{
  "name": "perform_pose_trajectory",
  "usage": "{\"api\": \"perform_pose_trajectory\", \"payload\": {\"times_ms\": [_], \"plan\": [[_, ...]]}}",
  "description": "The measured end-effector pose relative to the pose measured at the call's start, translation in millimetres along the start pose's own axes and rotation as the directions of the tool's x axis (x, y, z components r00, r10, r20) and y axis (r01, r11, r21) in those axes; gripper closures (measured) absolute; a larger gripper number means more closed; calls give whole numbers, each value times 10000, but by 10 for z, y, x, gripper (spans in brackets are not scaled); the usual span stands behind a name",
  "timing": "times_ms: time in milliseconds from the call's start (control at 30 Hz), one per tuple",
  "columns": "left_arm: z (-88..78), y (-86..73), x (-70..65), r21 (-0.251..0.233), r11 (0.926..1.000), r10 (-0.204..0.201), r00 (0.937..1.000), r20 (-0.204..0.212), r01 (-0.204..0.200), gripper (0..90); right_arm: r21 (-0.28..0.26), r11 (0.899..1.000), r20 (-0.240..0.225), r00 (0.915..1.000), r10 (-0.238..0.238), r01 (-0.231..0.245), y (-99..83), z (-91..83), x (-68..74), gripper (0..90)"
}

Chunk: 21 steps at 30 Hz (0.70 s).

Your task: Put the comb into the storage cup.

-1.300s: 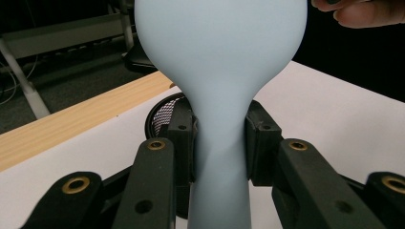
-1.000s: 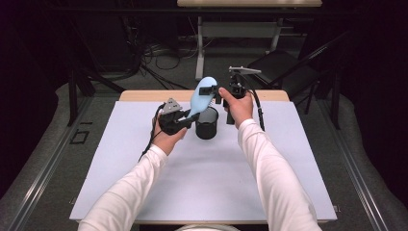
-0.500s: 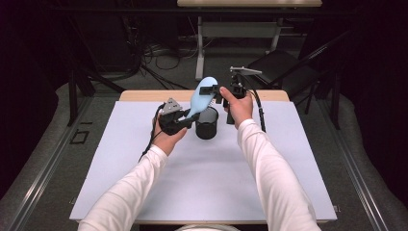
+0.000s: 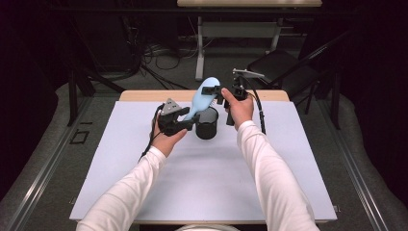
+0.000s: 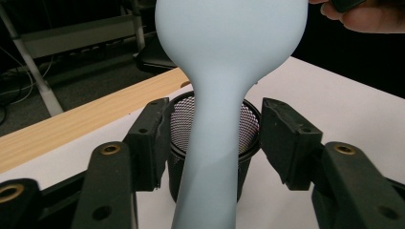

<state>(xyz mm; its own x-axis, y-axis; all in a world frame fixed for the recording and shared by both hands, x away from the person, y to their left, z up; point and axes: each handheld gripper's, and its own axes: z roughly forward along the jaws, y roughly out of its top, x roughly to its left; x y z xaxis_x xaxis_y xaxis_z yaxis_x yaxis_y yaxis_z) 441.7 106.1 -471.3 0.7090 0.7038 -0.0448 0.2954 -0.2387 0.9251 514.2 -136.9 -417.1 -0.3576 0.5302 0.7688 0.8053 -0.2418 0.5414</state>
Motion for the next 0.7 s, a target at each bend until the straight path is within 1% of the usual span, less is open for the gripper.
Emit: {"api": "perform_pose_trajectory", "payload": {"times_ms": [200, 300, 467, 500, 533, 633, 700], "plan": [[-15, -2, -1, 98, 10000, -11, 9999, -103, 12, 418, -96, 9999, -39, 10000, -72, 71, 1, -7, 16, 512], [-21, 0, 2, 99, 9999, -89, 9998, -175, 90, 398, -133, 9999, -45, 10000, -83, 83, 0, -5, 21, 512], [-29, 5, -2, 84, 10000, -14, 9990, -438, 17, 372, -72, 9999, -4, 10000, -87, 87, -6, 2, 19, 513], [-29, 5, -2, 84, 10000, -14, 9990, -438, 17, 373, -72, 9999, -4, 10000, -87, 87, -6, 2, 19, 513], [-28, 6, -2, -9, 10000, 89, 9992, -395, -90, 373, -80, 9999, 1, 10000, -78, 78, -7, 1, 21, 512], [-42, 12, -6, -20, 9997, 240, 9982, -550, -242, 374, -120, 9999, -12, 9999, -122, 121, -5, -7, 27, 513], [-53, 18, -9, -9, 9997, 250, 9982, -550, -251, 374, -153, 9998, -14, 9999, -124, 124, -4, -13, 33, 512]]}}
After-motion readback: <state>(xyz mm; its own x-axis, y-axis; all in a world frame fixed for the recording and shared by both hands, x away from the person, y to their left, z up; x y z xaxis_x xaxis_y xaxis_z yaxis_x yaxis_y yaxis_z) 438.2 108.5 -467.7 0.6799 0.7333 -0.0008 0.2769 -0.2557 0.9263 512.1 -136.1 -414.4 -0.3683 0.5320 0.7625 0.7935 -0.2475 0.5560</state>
